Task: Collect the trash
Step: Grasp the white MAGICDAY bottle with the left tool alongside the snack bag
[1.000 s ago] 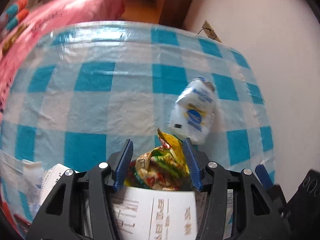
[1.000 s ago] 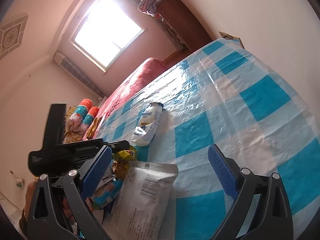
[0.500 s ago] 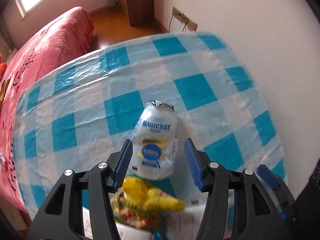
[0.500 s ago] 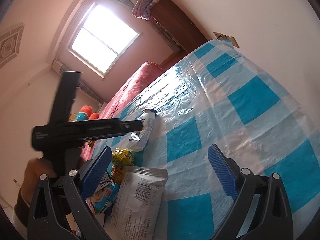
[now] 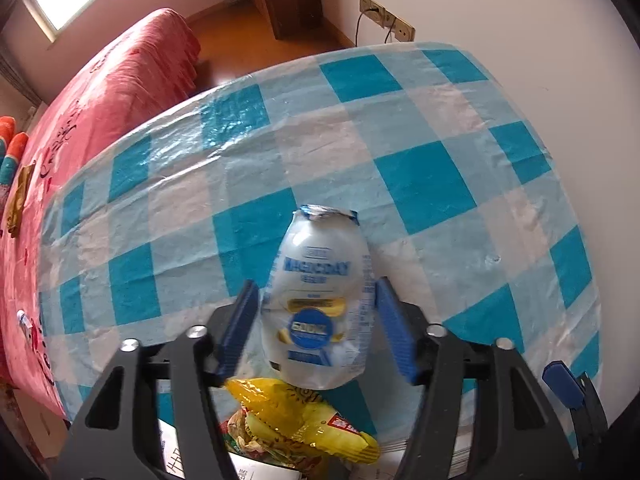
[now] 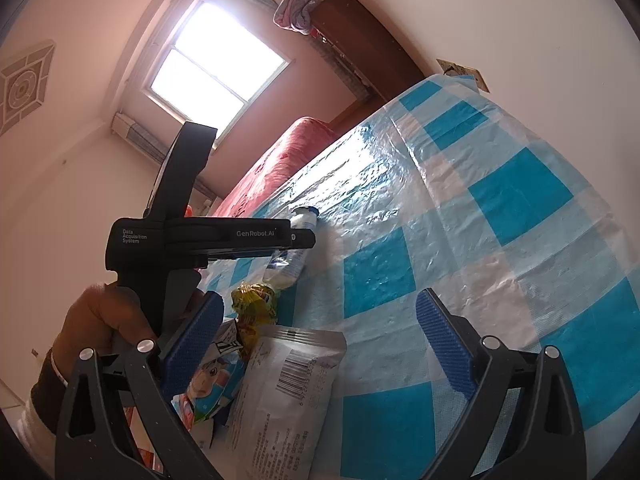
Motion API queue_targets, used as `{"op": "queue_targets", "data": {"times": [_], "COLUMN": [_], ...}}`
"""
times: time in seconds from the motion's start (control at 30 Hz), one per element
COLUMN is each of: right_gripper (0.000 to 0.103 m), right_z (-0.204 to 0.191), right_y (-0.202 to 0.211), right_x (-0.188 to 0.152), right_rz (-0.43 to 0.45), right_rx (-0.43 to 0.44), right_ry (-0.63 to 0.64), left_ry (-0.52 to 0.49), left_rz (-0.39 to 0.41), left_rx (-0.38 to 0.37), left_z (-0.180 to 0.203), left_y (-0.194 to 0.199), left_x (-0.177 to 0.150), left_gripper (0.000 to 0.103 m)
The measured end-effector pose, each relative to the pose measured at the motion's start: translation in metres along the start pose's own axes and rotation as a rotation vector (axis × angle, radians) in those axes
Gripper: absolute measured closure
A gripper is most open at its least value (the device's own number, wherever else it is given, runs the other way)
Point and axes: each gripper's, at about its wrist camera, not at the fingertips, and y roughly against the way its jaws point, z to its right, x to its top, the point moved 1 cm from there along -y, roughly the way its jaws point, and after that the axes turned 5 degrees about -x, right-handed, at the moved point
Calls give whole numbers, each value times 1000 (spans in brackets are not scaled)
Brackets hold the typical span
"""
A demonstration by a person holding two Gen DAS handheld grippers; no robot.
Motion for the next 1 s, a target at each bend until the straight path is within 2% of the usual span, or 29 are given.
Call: {"op": "queue_targets", "data": {"times": [0.13,0.27,0.43,0.5,0.57,0.8,1.0], "right_gripper": [7,7,7,7,7,7,7], "right_z": [-5,-7,-9,-10,-11,-16,-26], "right_y": [-1,-1,-1,-2,-3,-6,-12], "right_x": [-2,-4,-6,-6,-5,-8,-13], "right_rz": [-10,-11,-16,-22,-25,-49,-82], "right_rx": [-2,-4,-3,-2,-3,-6,-23], "right_ry": [23,39,43,48,53,88,151], "left_ry": [17,18,68,73,81,109,135], "left_rz": [7,-21,-19,-12,-8,21,87], "left_rx": [25,39,-2,-26,-39,-43,-66], "left_z": [-3,-1,-8,-8,-8,-8,-13], "left_y": [-1,-10,-11,-10,-11,-9,16], "left_x": [1,2,4,3,2,-3,-12], "left_gripper": [29,29,29,38,40,40,41]}}
